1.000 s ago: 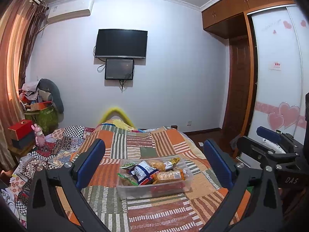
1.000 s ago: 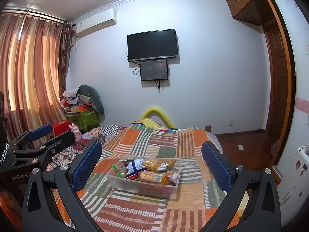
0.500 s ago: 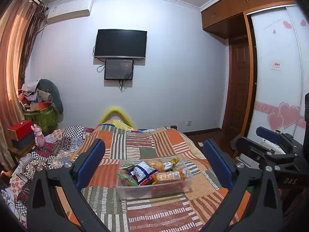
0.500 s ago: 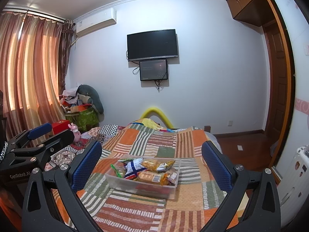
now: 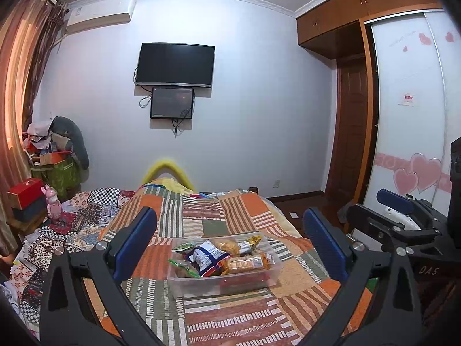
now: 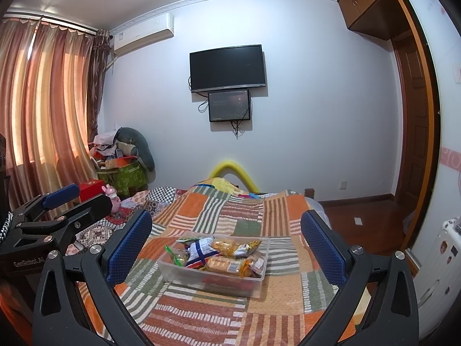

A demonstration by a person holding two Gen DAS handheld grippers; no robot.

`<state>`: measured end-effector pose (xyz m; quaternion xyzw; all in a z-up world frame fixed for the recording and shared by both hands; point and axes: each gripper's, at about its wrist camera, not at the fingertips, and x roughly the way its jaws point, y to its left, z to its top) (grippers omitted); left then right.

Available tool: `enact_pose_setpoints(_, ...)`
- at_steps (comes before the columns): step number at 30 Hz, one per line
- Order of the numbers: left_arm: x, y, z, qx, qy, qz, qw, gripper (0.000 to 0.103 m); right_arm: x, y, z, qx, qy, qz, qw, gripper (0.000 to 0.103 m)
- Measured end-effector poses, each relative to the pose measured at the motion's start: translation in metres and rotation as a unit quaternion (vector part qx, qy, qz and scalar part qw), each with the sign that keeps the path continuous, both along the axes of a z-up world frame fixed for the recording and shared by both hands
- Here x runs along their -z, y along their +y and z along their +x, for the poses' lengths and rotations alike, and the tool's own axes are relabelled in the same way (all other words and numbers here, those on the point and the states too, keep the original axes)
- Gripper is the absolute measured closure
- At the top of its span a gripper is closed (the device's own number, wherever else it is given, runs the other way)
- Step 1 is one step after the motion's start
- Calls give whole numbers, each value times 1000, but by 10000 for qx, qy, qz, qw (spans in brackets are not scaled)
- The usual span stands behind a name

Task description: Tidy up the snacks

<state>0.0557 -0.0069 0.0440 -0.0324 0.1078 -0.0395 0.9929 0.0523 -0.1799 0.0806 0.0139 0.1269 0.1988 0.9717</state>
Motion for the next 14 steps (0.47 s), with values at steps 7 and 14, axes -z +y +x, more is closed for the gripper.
enact_pose_setpoints(7, 1, 0, 1, 11, 55, 14, 10000, 0, 0, 0, 0, -4, 13, -10, 10000, 0)
enact_pose_setpoints(14, 4, 0, 4, 10, 122, 24, 9999, 0, 2, -2, 3, -5, 55, -18, 10000, 0)
